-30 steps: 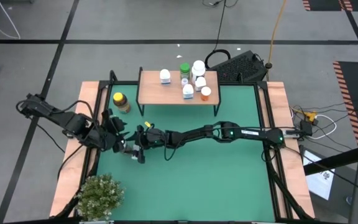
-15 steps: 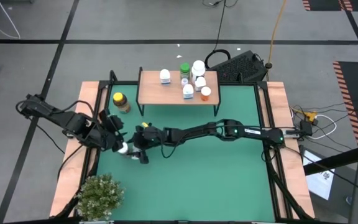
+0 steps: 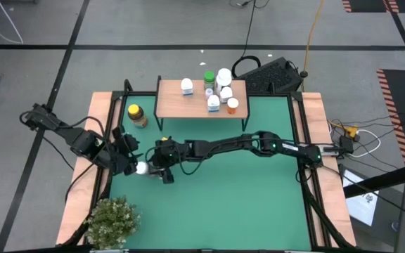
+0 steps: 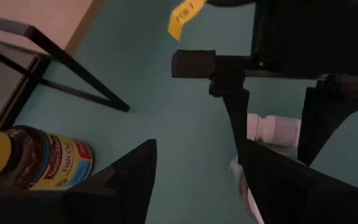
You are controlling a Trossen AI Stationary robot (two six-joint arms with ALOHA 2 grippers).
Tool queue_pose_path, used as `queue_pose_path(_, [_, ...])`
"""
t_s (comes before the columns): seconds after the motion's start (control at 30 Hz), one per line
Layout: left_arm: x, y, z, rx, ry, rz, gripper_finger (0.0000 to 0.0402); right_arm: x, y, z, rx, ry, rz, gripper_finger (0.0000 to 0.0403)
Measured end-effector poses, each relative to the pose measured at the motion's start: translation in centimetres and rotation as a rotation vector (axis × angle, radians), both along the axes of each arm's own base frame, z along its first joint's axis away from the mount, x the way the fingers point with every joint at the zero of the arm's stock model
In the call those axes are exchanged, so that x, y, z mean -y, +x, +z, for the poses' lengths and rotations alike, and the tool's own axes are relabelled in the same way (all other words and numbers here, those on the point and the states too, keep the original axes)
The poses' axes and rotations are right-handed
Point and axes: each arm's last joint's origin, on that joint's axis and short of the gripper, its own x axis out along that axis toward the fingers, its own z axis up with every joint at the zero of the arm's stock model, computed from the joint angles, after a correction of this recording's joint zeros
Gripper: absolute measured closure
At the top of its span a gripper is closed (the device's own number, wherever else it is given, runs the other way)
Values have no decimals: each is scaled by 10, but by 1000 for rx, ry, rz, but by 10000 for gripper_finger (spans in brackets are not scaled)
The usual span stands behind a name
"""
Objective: Pick and place medicine bottles onto shelf by color
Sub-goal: Put the white green medicine bottle on the shelf
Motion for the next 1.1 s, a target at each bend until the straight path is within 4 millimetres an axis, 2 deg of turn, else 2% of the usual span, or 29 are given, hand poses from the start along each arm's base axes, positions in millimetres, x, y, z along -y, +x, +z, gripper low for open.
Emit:
queue_pose_path(0.43, [1,2,2,21,72,-43,167,-6,1,16,81,0,11,171])
queue_pose_path(0.53, [1,2,2,22,70,-40,167,-6,0,12,62,7,9,183])
queue_pose_path(0.67, [1,2,2,22,69,-39,167,-5,-5,-3,65,29,-3,195])
queue_pose_path(0.77, [1,2,2,27,56,-28,167,-1,-7,-12,147,75,-29,196])
queue_pose_path(0.87, [1,2,2,28,53,-25,167,7,-7,-3,274,157,-63,184])
queue_pose_path(0.97, [1,2,2,37,72,-24,167,15,-4,9,292,150,-56,154])
queue_pose_path(1.1, [2,7,5,88,101,-39,167,17,4,3,288,168,-63,104])
